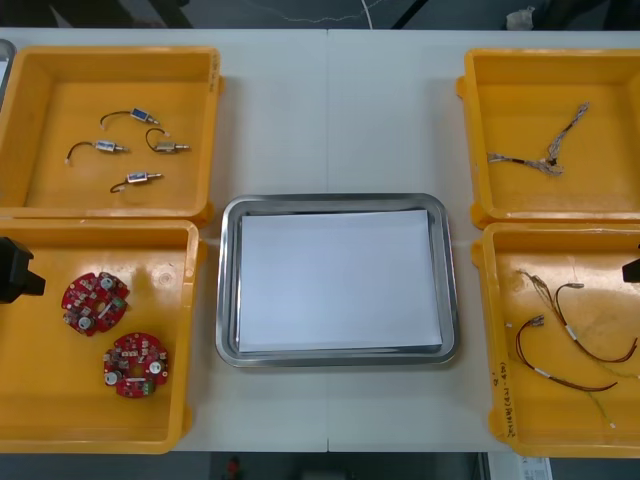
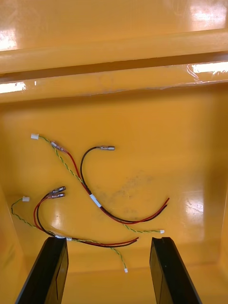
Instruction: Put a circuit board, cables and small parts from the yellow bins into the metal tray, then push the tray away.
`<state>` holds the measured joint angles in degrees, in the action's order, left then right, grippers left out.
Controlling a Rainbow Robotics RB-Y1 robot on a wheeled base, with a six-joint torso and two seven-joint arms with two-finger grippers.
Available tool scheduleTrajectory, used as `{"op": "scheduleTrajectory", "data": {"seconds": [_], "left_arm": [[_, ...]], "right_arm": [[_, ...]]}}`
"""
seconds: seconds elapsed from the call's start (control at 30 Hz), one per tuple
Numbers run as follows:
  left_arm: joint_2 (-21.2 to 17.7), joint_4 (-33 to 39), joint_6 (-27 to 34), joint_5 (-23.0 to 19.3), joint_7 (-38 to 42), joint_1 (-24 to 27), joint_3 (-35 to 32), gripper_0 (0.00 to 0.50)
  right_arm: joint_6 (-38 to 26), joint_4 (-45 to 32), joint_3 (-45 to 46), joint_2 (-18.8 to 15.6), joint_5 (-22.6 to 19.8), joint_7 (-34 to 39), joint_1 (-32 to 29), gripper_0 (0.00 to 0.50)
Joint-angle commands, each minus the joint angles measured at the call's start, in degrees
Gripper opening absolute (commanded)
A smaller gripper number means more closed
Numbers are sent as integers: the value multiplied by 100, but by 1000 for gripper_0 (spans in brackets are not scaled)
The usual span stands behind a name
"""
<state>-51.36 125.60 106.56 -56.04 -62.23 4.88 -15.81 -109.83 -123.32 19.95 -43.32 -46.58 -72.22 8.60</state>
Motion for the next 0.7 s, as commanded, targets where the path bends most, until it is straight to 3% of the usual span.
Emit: {"op": "scheduleTrajectory", "data": {"seconds": [0.03, 0.7], "left_arm": [[-225, 53, -48, -39, -78, -92, -159, 500], [-225, 53, -48, -39, -78, -92, -159, 500]], "right_arm": [[-17, -131, -52, -230, -45, -170, 71, 500], [-17, -131, -52, -230, -45, -170, 71, 500]]}}
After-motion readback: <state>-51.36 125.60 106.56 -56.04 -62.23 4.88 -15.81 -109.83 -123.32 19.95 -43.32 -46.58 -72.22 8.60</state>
